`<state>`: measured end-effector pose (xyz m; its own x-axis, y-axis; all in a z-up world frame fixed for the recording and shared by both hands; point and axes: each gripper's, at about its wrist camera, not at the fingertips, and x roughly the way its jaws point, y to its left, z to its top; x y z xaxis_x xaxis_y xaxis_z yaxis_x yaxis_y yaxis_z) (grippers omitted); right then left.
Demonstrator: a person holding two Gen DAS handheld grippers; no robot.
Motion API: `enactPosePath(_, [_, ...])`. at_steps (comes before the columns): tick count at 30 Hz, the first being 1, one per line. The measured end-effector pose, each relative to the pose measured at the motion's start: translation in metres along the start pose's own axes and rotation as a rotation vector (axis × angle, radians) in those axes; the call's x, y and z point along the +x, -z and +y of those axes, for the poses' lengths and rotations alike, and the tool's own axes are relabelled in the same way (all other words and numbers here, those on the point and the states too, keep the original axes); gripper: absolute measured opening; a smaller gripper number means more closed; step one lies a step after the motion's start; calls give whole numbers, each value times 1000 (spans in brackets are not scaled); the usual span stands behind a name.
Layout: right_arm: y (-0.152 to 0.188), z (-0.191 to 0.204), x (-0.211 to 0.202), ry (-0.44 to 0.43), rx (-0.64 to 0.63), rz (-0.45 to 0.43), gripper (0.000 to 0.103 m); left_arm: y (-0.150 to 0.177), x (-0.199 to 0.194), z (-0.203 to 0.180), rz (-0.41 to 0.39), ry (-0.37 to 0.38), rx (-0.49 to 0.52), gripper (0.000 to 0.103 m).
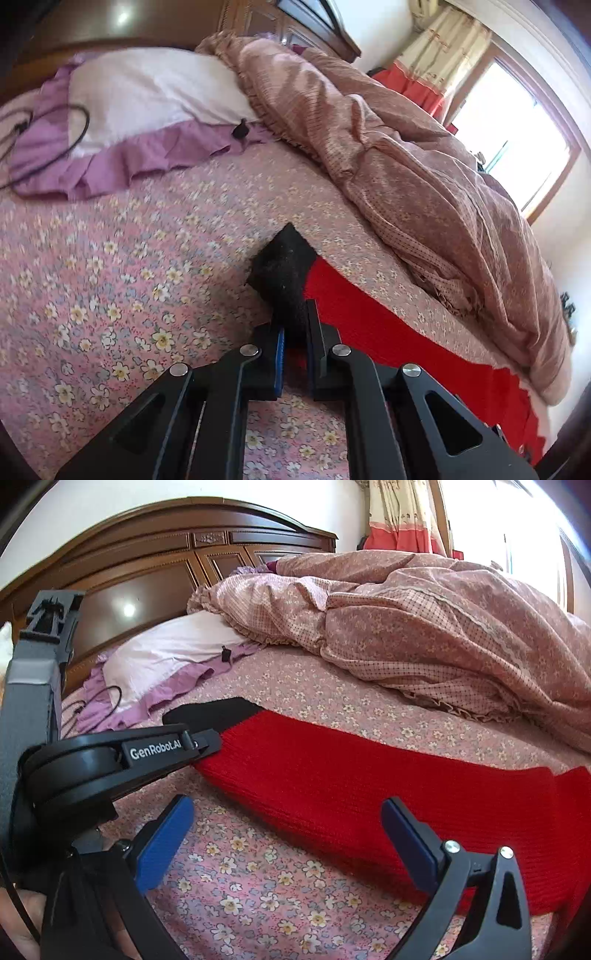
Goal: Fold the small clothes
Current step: 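Reach the left tool to the black sleeve cuff and grasp it, then fold the held sleeve across the cardigan body with the left tool, release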
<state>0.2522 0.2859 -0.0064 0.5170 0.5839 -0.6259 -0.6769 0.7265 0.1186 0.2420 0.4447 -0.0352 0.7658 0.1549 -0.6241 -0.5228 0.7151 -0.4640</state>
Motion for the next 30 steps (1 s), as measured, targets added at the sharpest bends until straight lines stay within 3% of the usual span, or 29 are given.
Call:
enactPosePath(11, [-1, -3, -16, -46, 17, -70, 103, -7, -26, -20, -56, 2, 127, 2])
enactPosePath(17, [0, -4, -42, -44, 14, -141, 103, -11, -53, -36, -137, 88, 142, 2])
enactPosePath(24, [-13, -39, -78, -37, 53, -186, 103, -11, -72, -102, -164, 156, 216, 2])
enactPosePath(30, [-26, -95, -140, 5, 88, -253, 103, 5, -98, -185, -171, 246, 279, 2])
